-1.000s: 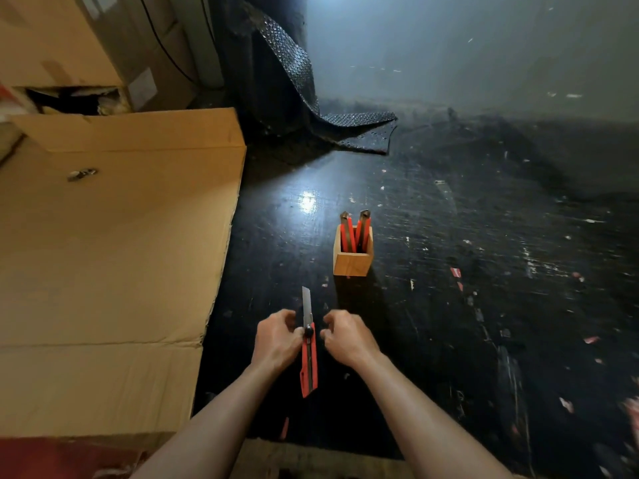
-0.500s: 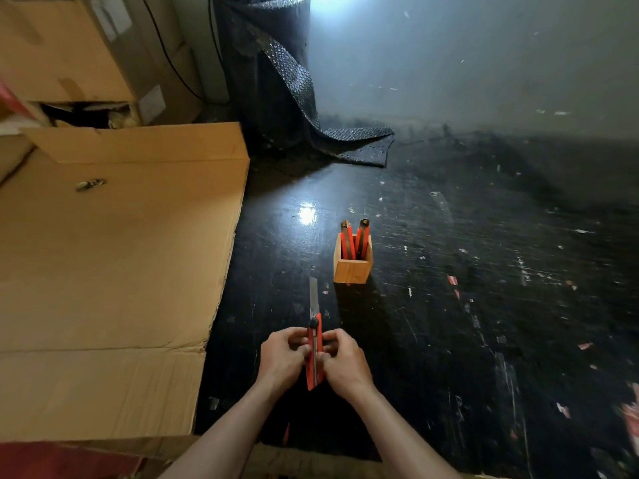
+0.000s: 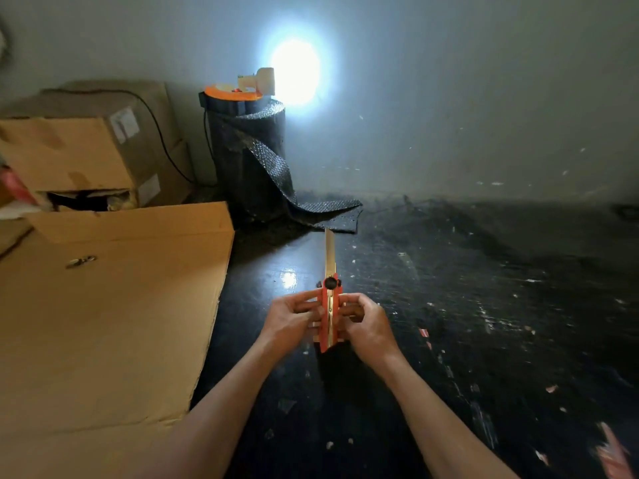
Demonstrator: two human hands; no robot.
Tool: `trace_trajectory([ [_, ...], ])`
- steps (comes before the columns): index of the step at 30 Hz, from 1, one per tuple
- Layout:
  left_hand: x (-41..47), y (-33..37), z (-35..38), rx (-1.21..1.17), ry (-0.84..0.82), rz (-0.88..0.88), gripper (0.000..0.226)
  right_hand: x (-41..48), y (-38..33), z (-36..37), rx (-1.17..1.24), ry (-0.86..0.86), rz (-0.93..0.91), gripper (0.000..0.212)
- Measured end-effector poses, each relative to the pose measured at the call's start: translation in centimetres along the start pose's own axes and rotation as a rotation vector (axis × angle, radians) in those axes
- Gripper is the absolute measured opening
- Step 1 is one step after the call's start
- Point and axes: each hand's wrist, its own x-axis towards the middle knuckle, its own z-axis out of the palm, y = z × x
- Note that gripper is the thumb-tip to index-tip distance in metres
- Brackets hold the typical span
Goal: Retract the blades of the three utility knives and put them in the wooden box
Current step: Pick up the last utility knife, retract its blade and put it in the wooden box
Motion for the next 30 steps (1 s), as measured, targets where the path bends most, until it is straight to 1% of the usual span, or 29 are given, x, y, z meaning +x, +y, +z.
trace_trajectory([
  [2,0.4,1.9,0.6,-0.036,-0.012,0.038,0.036,0.5,-1.7,-0.8,-0.047,0.022,-0.071,0.025],
  [6,0.6,5.3,1.9,-0.069,-0.058,0.087,0.038,2.0,-5.0,-2.1,-0.196,0.08,-0.224,0.037],
  [10,1.0,7.6,2.7,-0.067,-0.068,0.123,0.038,2.9,-7.9,-3.2,-0.284,0.113,-0.327,0.029],
  [14,1.1,8.7,2.8,-0.076,-0.075,0.137,0.036,2.8,-8.7,-3.8,-0.279,0.137,-0.349,0.024],
  [21,1.5,8.8,2.9,-0.078,-0.036,0.142,0.036,3.0,-8.1,-4.0,-0.306,0.12,-0.355,0.016],
  [27,2.2,9.3,2.8,-0.11,-0.009,0.1,0.035,2.6,-6.9,-3.9,-0.268,0.094,-0.347,0.019],
  [30,2.3,8.9,2.6,-0.124,0.003,0.052,0.033,2.3,-6.2,-3.9,-0.253,0.086,-0.34,0.015],
])
